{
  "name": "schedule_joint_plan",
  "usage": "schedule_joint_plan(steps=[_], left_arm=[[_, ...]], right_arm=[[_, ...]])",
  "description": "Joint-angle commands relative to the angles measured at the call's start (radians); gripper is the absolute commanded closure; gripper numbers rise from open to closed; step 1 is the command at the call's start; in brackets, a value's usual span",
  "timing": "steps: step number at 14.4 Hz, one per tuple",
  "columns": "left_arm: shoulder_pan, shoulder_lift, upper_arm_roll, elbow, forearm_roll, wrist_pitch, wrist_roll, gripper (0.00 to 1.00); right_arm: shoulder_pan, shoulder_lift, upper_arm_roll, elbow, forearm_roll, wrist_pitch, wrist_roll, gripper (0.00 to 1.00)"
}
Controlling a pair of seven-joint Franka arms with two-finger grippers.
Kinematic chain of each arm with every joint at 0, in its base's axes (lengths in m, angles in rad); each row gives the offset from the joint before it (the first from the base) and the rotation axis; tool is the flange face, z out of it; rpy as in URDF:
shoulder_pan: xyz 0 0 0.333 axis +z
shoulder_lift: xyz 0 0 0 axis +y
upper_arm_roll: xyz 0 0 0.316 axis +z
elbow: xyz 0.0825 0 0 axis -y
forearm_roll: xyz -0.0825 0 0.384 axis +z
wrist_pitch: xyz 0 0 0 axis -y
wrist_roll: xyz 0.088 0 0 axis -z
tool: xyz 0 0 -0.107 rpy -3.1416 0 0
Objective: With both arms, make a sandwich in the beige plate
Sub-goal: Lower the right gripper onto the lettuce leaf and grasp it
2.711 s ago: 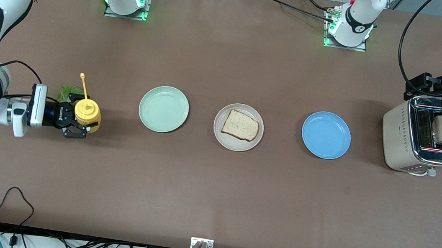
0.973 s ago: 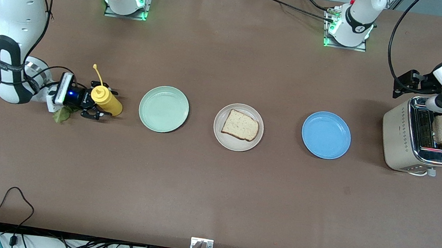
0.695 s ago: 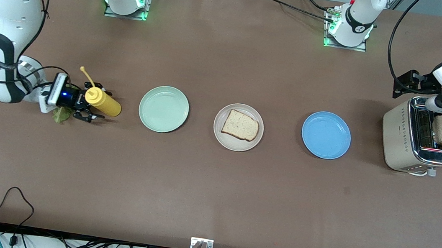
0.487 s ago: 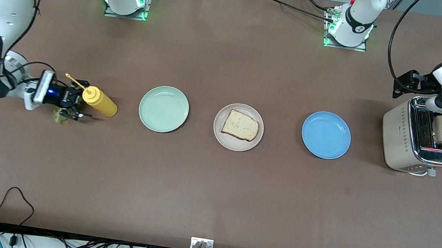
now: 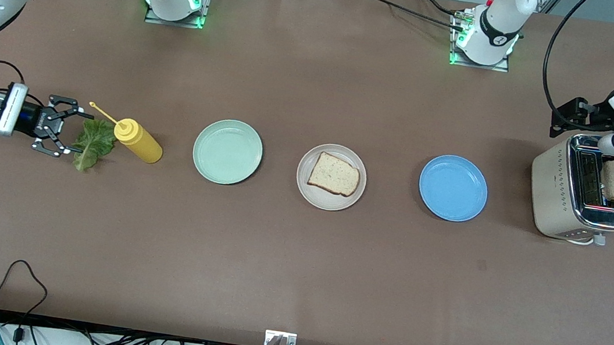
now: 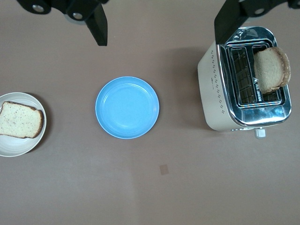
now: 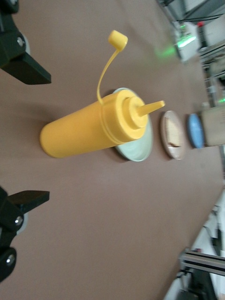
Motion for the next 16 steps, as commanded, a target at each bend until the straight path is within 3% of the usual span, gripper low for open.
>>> schedule_joint_plan(steps=[1, 4, 9, 13, 16], left_arm=[[0.008, 0.016, 0.009, 0.039, -0.009, -0.018, 0.006, 0.00], [0.008, 0.017, 0.009, 0.042, -0.011, -0.016, 0.004, 0.00], [0.009, 0.019, 0.009, 0.042, -0.009, -0.016, 0.004, 0.00], [0.011, 0.017, 0.009, 0.041, -0.009, -0.018, 0.004, 0.00], [0.009, 0.019, 0.009, 0.042, -0.009, -0.018, 0.004, 0.00]], right_arm=[[0.182, 0.007, -0.152, -0.007, -0.067, 0.122, 0.067, 0.00], [0.338, 0.010, -0.254, -0.021, -0.160, 0.264, 0.224, 0.00], [0.430, 0.024, -0.257, -0.091, -0.274, 0.433, 0.508, 0.00], [0.548, 0.036, -0.254, -0.248, -0.286, 0.612, 0.686, 0.00], [0.568, 0.039, -0.231, -0.297, -0.285, 0.709, 0.730, 0.00]])
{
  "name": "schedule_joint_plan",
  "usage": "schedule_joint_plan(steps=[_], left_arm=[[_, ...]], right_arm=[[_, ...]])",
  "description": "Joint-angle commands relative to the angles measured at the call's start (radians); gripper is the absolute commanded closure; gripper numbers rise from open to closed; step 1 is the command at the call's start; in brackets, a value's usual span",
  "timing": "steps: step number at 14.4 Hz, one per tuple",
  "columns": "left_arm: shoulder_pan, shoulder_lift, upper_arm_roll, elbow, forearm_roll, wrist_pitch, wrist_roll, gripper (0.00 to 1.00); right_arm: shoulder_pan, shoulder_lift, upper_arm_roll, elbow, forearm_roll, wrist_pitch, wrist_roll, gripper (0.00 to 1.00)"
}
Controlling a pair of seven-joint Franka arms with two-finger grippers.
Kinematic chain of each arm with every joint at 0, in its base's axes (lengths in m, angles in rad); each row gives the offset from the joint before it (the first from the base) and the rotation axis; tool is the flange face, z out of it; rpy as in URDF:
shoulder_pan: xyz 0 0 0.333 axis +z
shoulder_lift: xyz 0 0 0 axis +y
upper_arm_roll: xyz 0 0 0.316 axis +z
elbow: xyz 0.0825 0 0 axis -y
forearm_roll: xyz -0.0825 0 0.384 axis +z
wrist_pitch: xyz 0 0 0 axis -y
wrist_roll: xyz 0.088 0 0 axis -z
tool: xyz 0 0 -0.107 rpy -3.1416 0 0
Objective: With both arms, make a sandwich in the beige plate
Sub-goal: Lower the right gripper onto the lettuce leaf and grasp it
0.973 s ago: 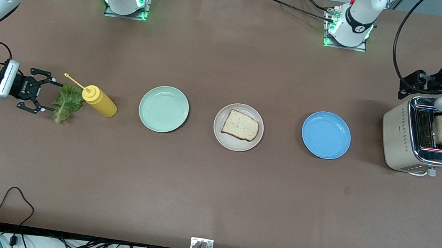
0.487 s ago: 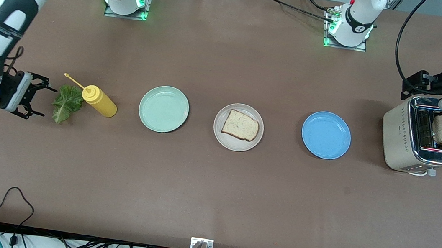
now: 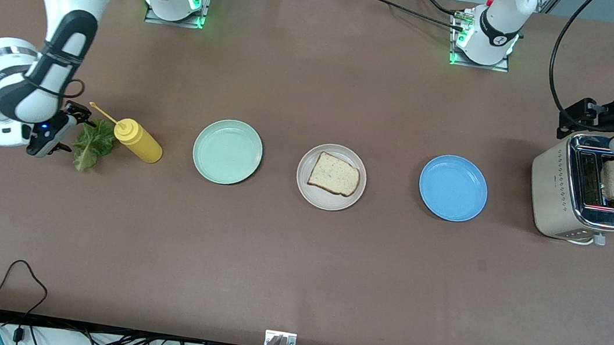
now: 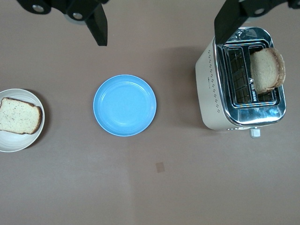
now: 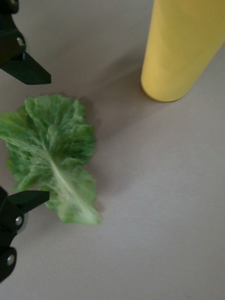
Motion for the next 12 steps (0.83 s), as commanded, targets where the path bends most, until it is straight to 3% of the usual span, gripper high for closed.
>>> schedule_joint_plan(steps=[1, 8, 12], left_arm=[[0.002, 0.017, 0.003, 0.035, -0.009, -0.018, 0.004, 0.00], [0.002, 0.017, 0.003, 0.033, -0.009, -0.018, 0.004, 0.00], [0.002, 0.018, 0.003, 0.033, -0.009, -0.018, 0.006, 0.00]], right_arm=[[0.021, -0.008, 0.023, -0.047, -0.016, 0.088, 0.063, 0.00], [-0.068, -0.004, 0.174, -0.052, 0.010, 0.214, 0.086, 0.00], [-0.076, -0.001, 0.185, -0.052, 0.020, 0.225, 0.097, 0.00]])
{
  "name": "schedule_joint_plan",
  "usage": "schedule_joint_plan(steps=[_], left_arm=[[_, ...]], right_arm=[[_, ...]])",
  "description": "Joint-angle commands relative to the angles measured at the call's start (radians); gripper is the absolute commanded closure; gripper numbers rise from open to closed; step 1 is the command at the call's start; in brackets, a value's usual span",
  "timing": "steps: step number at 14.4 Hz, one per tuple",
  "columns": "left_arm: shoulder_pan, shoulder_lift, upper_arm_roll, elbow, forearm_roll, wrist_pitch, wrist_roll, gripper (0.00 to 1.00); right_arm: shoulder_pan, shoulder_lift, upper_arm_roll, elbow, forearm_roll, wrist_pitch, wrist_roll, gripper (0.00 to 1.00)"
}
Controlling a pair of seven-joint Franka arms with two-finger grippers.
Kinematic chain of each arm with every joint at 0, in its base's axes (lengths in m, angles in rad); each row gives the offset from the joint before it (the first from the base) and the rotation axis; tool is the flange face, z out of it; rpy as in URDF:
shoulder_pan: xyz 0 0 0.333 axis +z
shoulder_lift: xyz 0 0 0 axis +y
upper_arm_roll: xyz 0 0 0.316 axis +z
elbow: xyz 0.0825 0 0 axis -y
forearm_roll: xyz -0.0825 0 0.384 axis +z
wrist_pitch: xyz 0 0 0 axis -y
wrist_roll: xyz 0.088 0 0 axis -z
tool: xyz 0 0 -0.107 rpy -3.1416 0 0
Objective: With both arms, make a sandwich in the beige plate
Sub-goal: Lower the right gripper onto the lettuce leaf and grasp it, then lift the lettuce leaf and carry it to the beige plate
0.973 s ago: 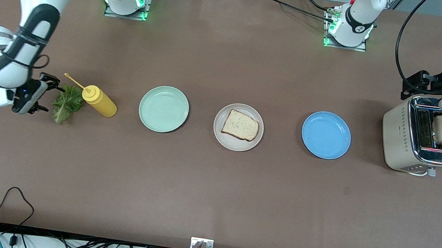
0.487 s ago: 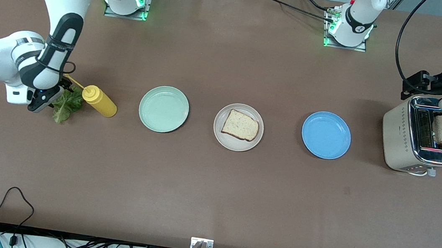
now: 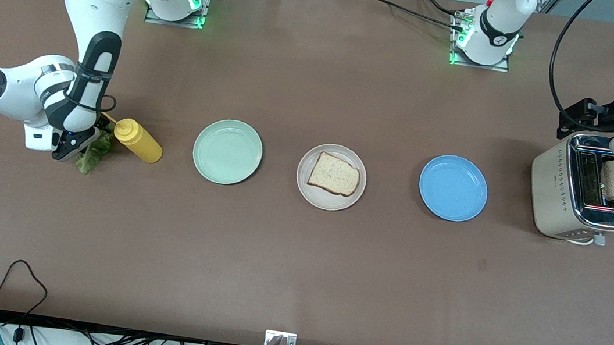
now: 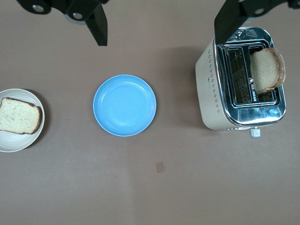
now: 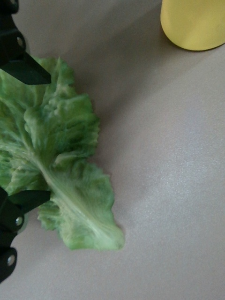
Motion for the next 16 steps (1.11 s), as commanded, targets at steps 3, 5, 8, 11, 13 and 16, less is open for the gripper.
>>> schedule_joint_plan(steps=[3, 5, 8, 11, 13, 16], left_arm=[[0.004, 0.018, 0.003, 0.033, -0.009, -0.018, 0.004, 0.00], [0.002, 0.016, 0.003, 0.033, -0.009, -0.019, 0.004, 0.00], [0.002, 0.018, 0.003, 0.035, -0.009, -0.025, 0.004, 0.00], [0.004, 0.016, 0.003, 0.033, -0.009, -0.027, 0.004, 0.00], [0.002, 0.016, 0.003, 0.033, -0.009, -0.027, 0.004, 0.00], [0.002, 0.016, 0.003, 0.033, -0.009, -0.027, 0.004, 0.00]], right_arm=[[-0.010, -0.010, 0.010, -0.003, 0.010, 0.011, 0.008, 0.27], [-0.012, -0.010, 0.010, -0.003, 0.010, 0.005, 0.005, 0.71], [-0.026, -0.012, 0.010, 0.003, 0.010, -0.001, -0.007, 0.99], [-0.027, -0.016, 0.007, 0.011, 0.010, -0.003, -0.006, 1.00], [-0.026, -0.021, 0.004, 0.020, 0.010, -0.005, -0.003, 1.00], [-0.018, -0.025, -0.031, 0.060, 0.008, -0.027, 0.000, 1.00]])
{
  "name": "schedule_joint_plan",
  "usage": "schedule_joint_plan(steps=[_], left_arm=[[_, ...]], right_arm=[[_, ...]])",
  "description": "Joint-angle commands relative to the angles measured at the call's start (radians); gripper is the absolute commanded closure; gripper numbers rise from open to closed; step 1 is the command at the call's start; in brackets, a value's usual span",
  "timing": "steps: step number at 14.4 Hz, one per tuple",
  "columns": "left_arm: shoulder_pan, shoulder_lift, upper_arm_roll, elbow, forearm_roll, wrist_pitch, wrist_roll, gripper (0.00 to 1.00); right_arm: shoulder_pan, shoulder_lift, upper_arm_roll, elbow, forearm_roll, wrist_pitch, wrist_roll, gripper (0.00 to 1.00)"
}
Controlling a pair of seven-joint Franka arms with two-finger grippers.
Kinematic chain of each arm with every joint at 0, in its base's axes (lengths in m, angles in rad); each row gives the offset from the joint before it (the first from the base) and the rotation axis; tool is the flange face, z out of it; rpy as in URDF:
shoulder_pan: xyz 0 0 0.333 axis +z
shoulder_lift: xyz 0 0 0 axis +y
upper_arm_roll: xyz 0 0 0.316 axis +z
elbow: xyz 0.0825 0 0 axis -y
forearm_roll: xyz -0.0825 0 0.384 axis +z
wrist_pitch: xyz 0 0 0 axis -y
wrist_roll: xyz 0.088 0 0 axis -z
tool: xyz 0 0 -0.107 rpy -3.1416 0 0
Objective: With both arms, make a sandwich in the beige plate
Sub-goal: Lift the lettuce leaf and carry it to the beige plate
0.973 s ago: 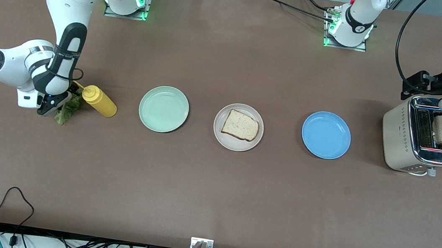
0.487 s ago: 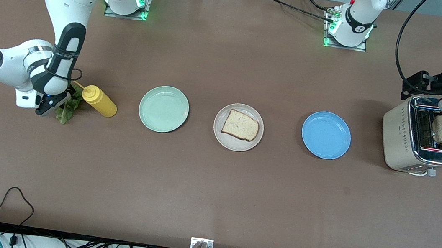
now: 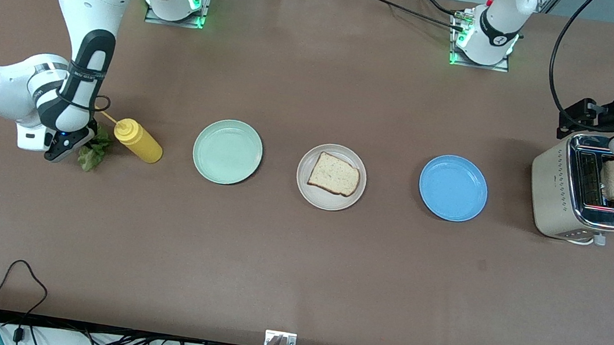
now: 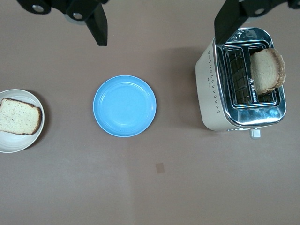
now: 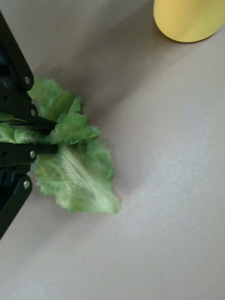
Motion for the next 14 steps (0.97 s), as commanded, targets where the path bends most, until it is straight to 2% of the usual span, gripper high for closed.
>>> schedule_joint_plan(steps=[1, 4, 8, 14], left_arm=[[0.002, 0.016, 0.003, 0.033, -0.009, -0.024, 0.004, 0.00], [0.002, 0.017, 0.003, 0.035, -0.009, -0.024, 0.004, 0.00], [0.002, 0.016, 0.003, 0.035, -0.009, -0.024, 0.004, 0.00], [0.002, 0.016, 0.003, 0.035, -0.009, -0.024, 0.004, 0.00]], right_arm=[[0.007, -0.016, -0.053, 0.062, 0.005, -0.062, 0.002, 1.00], [0.030, -0.016, -0.147, 0.168, -0.023, -0.164, 0.005, 1.00], [0.082, -0.016, -0.228, 0.305, -0.054, -0.287, 0.010, 1.00], [0.304, -0.016, -0.326, 0.403, -0.087, -0.402, 0.059, 1.00]])
